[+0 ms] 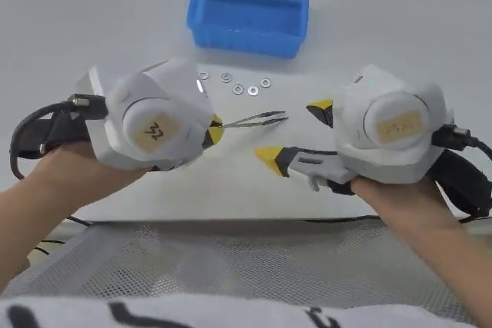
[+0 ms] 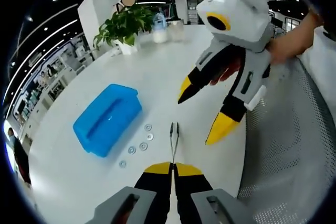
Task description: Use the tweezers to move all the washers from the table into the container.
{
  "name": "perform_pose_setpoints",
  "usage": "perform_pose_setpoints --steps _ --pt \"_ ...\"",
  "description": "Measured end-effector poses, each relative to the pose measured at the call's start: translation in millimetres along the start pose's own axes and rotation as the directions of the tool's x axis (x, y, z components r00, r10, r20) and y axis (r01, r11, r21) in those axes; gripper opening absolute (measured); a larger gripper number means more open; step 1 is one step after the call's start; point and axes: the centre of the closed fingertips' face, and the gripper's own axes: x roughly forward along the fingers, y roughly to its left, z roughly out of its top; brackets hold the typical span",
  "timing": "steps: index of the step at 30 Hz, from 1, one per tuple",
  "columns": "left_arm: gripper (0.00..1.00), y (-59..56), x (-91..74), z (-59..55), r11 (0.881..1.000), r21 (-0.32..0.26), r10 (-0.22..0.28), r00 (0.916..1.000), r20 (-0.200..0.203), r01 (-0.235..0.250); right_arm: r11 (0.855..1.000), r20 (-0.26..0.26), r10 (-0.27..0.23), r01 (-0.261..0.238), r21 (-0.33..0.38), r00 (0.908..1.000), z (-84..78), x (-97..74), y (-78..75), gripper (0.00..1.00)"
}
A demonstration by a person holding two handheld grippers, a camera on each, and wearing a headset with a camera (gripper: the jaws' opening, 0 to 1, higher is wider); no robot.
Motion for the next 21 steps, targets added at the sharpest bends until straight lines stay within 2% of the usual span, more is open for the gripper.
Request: perform_pose_setpoints --steps 5,6,8,10,13,15,17,21 --pt "0.0 4.4 -11.6 14.8 1.0 -0.003 0.021 0.9992 0.035 -0.021 0.997 0.001 0.02 -0.02 -0.077 0.9998 10.5 16.5 1.7 0.46" --pt "0.0 6.8 -14.5 19.5 1.0 -0.01 0.027 0.9983 0.052 -0.027 0.996 0.009 0.027 -0.026 -0.091 0.9996 14.1 19.9 1.7 0.43" --pt "0.0 10.2 -17.7 25.1 0.999 -0.026 0.03 0.9973 0.067 -0.028 0.995 0.022 0.045 -0.043 -0.091 0.9988 19.6 26.6 2.5 0.37" --pt "0.0 13.5 -21.3 29.3 0.999 -0.02 0.039 0.9961 0.079 -0.038 0.996 0.049 0.064 -0.061 -0.061 0.9967 27.9 32.8 5.0 0.37" --pt "0.0 19.3 -26.9 34.3 0.999 -0.022 0.047 0.9953 0.084 -0.045 0.997 0.101 0.082 -0.081 -0.017 0.9915 41.6 36.3 7.6 0.29" --pt "0.0 23.4 -30.3 37.3 0.998 -0.022 0.053 0.9943 0.092 -0.052 0.993 0.137 0.113 -0.117 0.028 0.9842 52.0 39.4 10.1 0.23" --pt "0.0 28.8 -34.3 40.4 0.998 -0.014 0.063 0.9936 0.094 -0.062 0.978 0.184 0.154 -0.177 0.113 0.9707 64.3 42.4 13.0 0.2" --pt "0.0 44.6 -41.6 44.6 0.994 0.02 0.102 0.9904 0.094 -0.104 0.979 0.212 0.17 -0.189 0.073 0.9624 83.4 45.9 12.1 0.16"
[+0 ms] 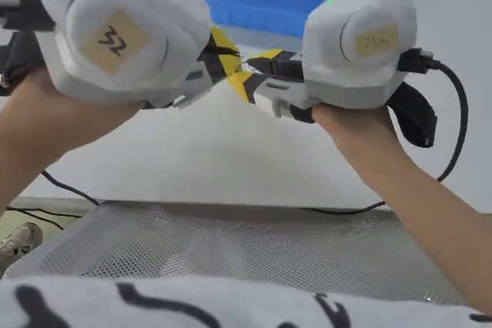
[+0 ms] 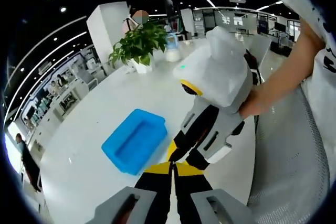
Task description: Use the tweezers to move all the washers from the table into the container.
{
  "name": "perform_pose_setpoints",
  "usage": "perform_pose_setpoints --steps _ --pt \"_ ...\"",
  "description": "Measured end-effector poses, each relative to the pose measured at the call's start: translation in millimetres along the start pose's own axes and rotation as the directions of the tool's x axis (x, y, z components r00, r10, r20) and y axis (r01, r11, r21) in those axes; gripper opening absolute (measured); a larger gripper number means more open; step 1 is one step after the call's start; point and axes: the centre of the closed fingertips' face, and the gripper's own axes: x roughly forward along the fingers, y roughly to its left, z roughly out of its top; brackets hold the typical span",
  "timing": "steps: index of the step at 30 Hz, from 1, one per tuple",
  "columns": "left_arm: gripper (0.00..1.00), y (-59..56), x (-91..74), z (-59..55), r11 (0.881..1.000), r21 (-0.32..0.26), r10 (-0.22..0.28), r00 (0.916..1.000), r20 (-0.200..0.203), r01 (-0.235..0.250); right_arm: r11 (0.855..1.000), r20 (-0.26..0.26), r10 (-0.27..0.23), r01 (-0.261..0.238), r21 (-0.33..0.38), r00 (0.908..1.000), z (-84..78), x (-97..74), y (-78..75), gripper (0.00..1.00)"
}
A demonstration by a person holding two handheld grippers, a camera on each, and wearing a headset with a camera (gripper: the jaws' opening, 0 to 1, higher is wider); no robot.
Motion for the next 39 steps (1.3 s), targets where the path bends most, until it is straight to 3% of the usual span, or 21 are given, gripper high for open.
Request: perform_pose_setpoints --steps 3,9,16,25,27,31,34,39 --pt "0.0 10.8 -1.2 0.2 1.0 0.002 0.014 0.9999 0.001 -0.014 0.998 0.021 0.031 -0.032 0.048 0.9993 9.4 5.9 2.7 0.11" --pt "0.0 27.8 2.5 0.1 0.999 0.005 0.038 0.9993 -0.003 -0.038 0.997 0.026 0.023 -0.025 0.067 0.9994 15.0 16.8 -10.5 0.07" --pt "0.0 32.7 11.6 -3.1 1.0 -0.002 0.024 0.9995 -0.022 -0.024 0.998 0.001 0.022 -0.022 0.064 0.9998 11.8 25.7 -17.3 0.07" --pt "0.0 34.3 20.3 -16.7 1.0 -0.026 0.007 0.9992 -0.04 -0.008 0.997 -0.033 0.048 -0.046 0.056 0.9983 4.3 34.4 -7.1 0.08" --pt "0.0 35.3 19.1 -14.0 0.999 -0.046 0.008 0.9999 -0.012 -0.009 0.998 -0.034 0.044 -0.043 0.048 0.9984 4.1 35.0 -7.2 0.09" --pt "0.0 38.7 18.8 -14.8 0.998 -0.067 0.004 1.0 -0.003 -0.004 0.998 -0.04 0.045 -0.043 0.045 0.9982 4.5 34.8 -8.3 0.1" --pt "0.0 40.1 18.3 -17.7 0.997 -0.073 0.001 1.0 0.0 -0.001 0.999 -0.038 0.039 -0.039 -0.006 0.9985 8.4 32.9 -9.9 0.13" --pt "0.0 40.0 19.6 -17.9 0.997 -0.075 -0.007 0.9999 0.009 0.008 0.995 -0.045 0.089 -0.091 -0.044 0.995 15.3 37.3 -6.3 0.11"
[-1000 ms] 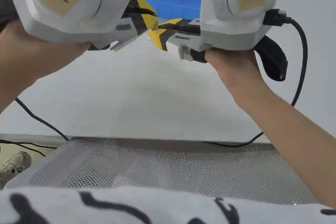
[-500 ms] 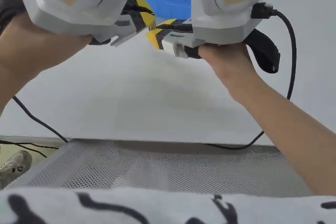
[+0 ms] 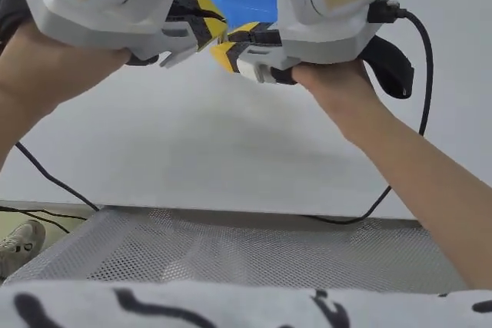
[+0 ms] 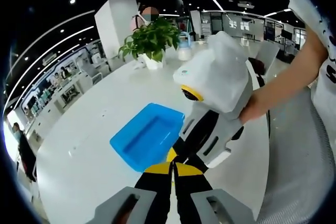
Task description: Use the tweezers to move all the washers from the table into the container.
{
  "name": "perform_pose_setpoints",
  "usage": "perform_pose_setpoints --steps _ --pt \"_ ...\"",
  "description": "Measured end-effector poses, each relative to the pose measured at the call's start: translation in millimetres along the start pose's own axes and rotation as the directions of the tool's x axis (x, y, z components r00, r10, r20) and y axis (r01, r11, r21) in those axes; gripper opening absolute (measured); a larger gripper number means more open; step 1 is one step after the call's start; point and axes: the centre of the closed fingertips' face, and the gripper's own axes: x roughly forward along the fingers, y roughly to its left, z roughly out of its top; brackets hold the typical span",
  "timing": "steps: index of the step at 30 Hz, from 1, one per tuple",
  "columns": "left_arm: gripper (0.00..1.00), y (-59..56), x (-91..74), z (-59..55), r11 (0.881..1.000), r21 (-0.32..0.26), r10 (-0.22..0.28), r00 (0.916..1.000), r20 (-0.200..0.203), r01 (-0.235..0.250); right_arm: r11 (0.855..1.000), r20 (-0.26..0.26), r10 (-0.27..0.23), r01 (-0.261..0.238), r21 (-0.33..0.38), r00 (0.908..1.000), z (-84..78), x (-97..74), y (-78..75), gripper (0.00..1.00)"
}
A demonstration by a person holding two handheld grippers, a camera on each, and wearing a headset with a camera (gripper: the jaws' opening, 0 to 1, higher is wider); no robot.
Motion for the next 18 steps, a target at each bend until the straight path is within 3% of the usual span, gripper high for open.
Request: perform_pose_setpoints --steps 3,10,18 --pt "0.0 -1.3 1.2 0.0 1.0 0.0 -0.013 0.9999 -0.001 0.013 0.998 -0.017 0.002 -0.003 -0.06 0.9999 -0.7 0.4 0.5 0.1" --pt "0.0 -8.0 4.9 3.9 0.998 0.023 -0.058 0.9983 0.002 0.058 0.993 -0.046 0.015 -0.02 -0.119 0.9988 -3.3 -3.9 2.3 0.08" --pt "0.0 -16.5 6.7 10.2 0.998 0.037 -0.054 0.9984 -0.014 0.055 0.973 -0.074 -0.037 0.019 -0.231 0.9965 -8.6 -12.0 3.7 0.05"
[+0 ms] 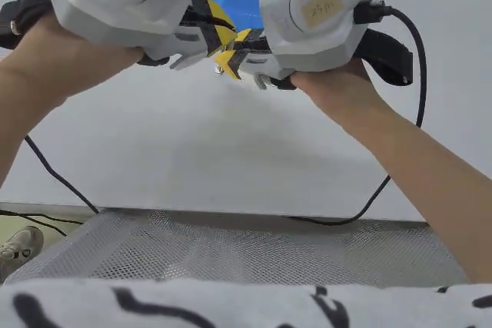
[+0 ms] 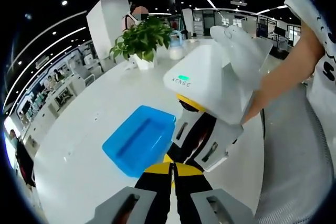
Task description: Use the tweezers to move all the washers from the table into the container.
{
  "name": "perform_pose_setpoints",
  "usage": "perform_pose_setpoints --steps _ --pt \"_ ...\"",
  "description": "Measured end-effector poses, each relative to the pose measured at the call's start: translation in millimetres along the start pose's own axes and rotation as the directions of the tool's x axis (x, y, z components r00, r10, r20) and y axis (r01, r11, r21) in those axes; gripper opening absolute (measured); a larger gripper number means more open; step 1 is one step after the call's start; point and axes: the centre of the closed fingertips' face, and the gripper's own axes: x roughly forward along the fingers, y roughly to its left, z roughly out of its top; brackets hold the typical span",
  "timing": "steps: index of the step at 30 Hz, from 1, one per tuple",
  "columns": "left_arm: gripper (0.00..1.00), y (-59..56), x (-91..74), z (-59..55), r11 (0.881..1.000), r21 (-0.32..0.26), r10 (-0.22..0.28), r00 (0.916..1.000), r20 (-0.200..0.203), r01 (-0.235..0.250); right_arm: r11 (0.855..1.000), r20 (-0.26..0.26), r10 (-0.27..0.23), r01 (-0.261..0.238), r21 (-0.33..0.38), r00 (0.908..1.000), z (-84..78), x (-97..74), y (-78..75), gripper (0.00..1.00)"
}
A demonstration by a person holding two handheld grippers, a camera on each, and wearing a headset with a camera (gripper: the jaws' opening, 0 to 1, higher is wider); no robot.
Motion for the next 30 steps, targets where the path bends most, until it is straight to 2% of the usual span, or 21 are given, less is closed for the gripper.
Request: perform_pose_setpoints --steps 5,7,9,12,15,21,25,30 --pt "0.0 -7.2 -7.7 9.9 1.0 0.019 0.008 0.9998 0.017 -0.008 0.998 0.012 -0.033 0.033 -0.048 0.9994 4.9 -15.5 3.1 0.04" --pt "0.0 -9.2 -13.8 18.2 0.999 0.033 0.014 0.9996 0.026 -0.015 0.995 0.022 -0.052 0.054 -0.087 0.9984 8.2 -20.5 1.5 0.04" --pt "0.0 -10.6 -16.3 22.6 0.999 0.037 0.016 0.9991 0.038 -0.017 0.994 0.023 -0.052 0.054 -0.099 0.9984 9.8 -22.3 0.6 0.04" --pt "0.0 -8.8 -20.9 30.4 0.999 0.038 0.023 0.9974 0.069 -0.025 0.986 0.02 -0.052 0.055 -0.158 0.9984 17.0 -29.1 -3.4 0.04" --pt "0.0 -1.2 -25.1 41.6 0.997 0.046 0.049 0.9933 0.104 -0.054 0.978 0.03 -0.066 0.071 -0.194 0.9973 26.4 -34.8 -9.3 0.04" --pt "0.0 13.8 -31.6 58.7 0.993 0.052 0.096 0.9832 0.155 -0.105 0.975 0.075 -0.102 0.114 -0.192 0.992 47.7 -42.9 -25.4 0.04" --pt "0.0 21.2 -32.9 64.8 0.989 0.066 0.116 0.9784 0.171 -0.129 0.967 0.09 -0.136 0.152 -0.204 0.9866 55.0 -42.7 -36.4 0.04" --pt "0.0 32.3 -30.1 66.6 0.985 0.073 0.139 0.9742 0.178 -0.154 0.959 0.096 -0.165 0.182 -0.216 0.9817 59.3 -37.4 -49.0 0.04"
